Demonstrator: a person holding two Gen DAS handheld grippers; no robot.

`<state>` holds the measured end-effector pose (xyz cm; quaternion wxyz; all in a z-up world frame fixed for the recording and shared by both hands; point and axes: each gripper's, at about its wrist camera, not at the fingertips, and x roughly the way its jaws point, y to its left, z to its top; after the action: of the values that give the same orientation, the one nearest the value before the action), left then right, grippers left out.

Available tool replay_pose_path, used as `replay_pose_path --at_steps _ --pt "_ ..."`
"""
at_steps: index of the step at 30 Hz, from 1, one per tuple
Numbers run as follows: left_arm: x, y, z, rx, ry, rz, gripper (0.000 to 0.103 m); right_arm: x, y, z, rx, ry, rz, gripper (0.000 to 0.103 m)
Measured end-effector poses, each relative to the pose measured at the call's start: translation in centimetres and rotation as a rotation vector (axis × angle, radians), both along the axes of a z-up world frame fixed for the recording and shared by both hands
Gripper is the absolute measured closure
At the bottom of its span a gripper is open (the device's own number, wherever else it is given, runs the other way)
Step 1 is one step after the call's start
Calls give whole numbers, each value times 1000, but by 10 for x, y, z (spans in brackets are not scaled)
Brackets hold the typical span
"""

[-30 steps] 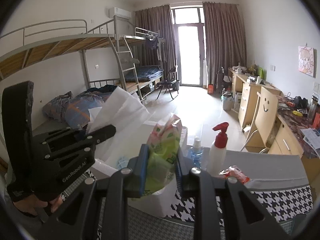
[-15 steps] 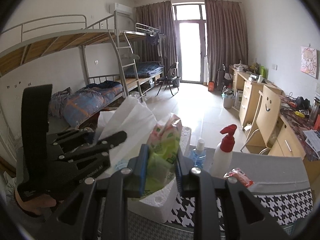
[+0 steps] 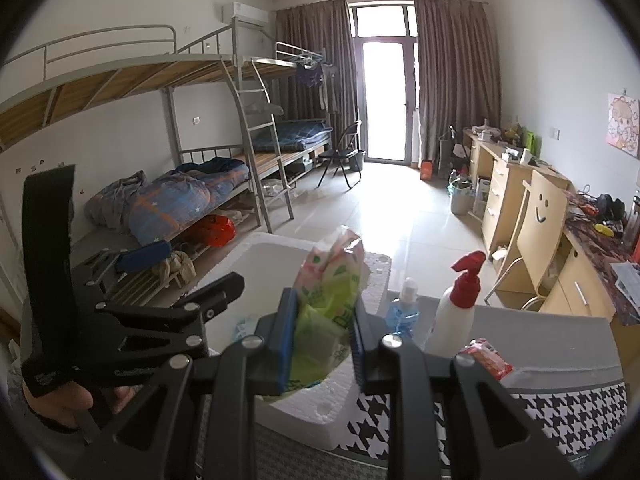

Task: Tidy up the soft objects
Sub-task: 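Lower the white tissue into the foam box and open the left tool, then lower the green-pink packet into the foam box and open the right tool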

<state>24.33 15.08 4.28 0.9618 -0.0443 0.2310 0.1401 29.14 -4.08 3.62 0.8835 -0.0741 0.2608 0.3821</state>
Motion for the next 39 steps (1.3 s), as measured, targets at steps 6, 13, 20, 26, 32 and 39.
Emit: replay_pose_path --at_steps 6,13,20,26,32,39 --pt "-9 6 1 -1 -12 66 1 5 3 -2 -10 7 13 74" --pt "-17 15 2 37 -18 127 1 10 5 -6 -14 13 27 74" --pt "-24 17 -2 61 -1 125 1 13 12 -12 -36 19 47 74" --pt "-32 21 -7 38 0 129 1 20 16 -19 -55 38 51 74" --pt "-38 25 -8 28 -6 145 1 29 19 -24 -67 75 50 55" --pt "-41 25 -11 25 -1 143 1 25 19 -25 -78 76 49 30"
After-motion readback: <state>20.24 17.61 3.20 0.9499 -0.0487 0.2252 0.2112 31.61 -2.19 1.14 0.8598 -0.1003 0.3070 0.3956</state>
